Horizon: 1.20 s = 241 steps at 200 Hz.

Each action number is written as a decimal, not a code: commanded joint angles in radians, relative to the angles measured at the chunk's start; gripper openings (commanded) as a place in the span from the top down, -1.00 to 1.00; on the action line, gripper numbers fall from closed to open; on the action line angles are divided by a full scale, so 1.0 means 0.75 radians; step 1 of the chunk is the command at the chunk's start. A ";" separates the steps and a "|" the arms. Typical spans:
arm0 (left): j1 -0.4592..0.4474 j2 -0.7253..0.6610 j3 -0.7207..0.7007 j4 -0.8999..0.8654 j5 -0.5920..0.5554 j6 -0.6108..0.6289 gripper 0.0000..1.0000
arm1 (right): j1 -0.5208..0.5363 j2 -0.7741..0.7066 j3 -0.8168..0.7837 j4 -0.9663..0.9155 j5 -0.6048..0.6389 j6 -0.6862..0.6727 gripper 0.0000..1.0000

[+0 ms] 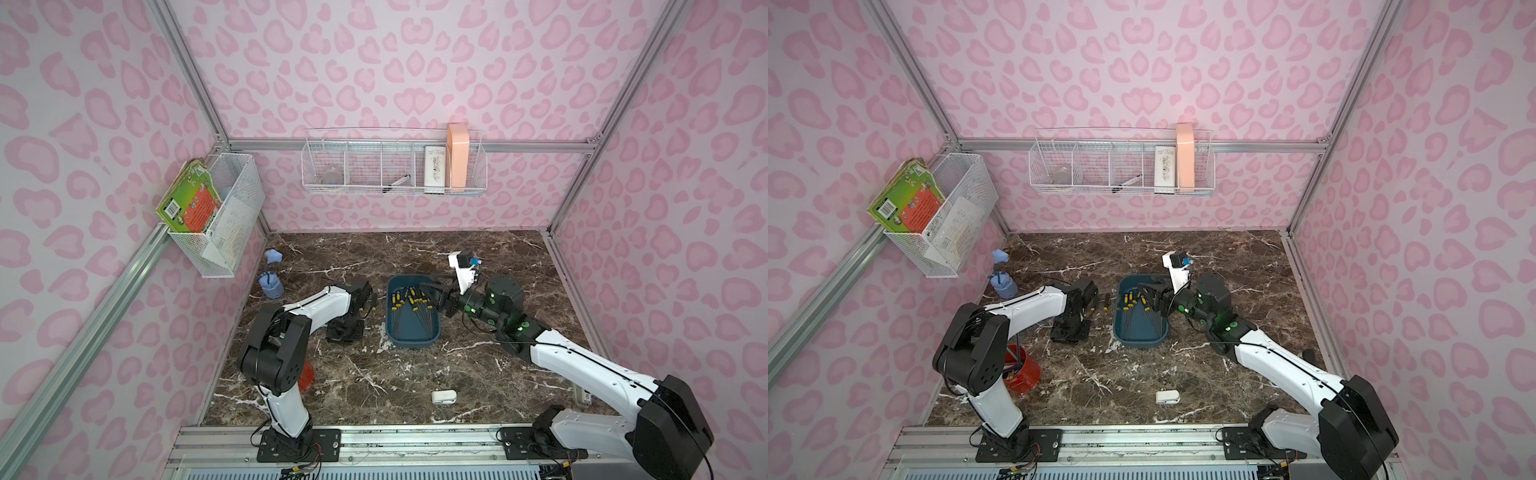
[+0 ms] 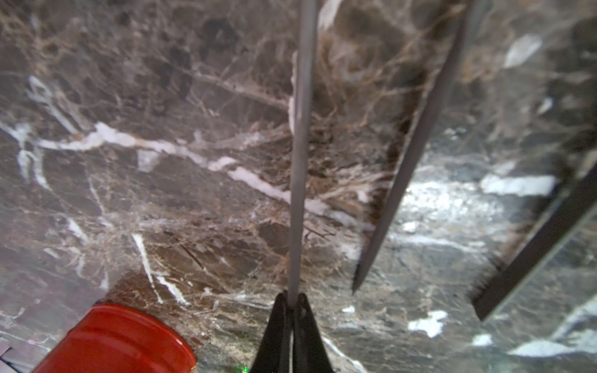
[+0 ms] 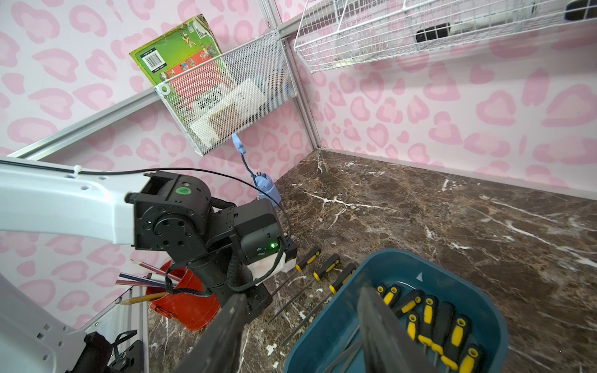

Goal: Take the file tool out of the storage box
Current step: Place the file tool at the center of the board.

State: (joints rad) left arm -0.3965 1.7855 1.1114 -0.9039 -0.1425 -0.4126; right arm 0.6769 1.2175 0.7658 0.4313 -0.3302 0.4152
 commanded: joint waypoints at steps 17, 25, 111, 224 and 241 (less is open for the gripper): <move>0.017 0.055 0.042 -0.085 -0.058 0.011 1.00 | -0.001 -0.016 0.012 -0.002 -0.012 -0.006 -0.12; 0.020 0.055 0.040 -0.074 -0.041 0.018 1.00 | 0.000 -0.018 0.009 0.000 -0.008 -0.008 -0.12; 0.021 0.110 0.063 -0.058 -0.012 0.038 1.00 | -0.003 0.005 0.016 0.004 -0.016 -0.004 -0.13; 0.019 0.062 0.042 -0.032 -0.005 0.045 0.63 | -0.005 0.005 0.016 0.004 -0.022 -0.004 -0.13; 0.019 0.048 0.036 -0.027 0.002 0.041 0.58 | -0.003 0.004 0.018 0.006 -0.022 0.000 -0.13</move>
State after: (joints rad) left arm -0.3817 1.8362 1.1431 -0.9337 -0.1471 -0.3862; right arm 0.6743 1.2251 0.7677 0.4252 -0.3439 0.4149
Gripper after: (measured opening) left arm 0.198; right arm 0.566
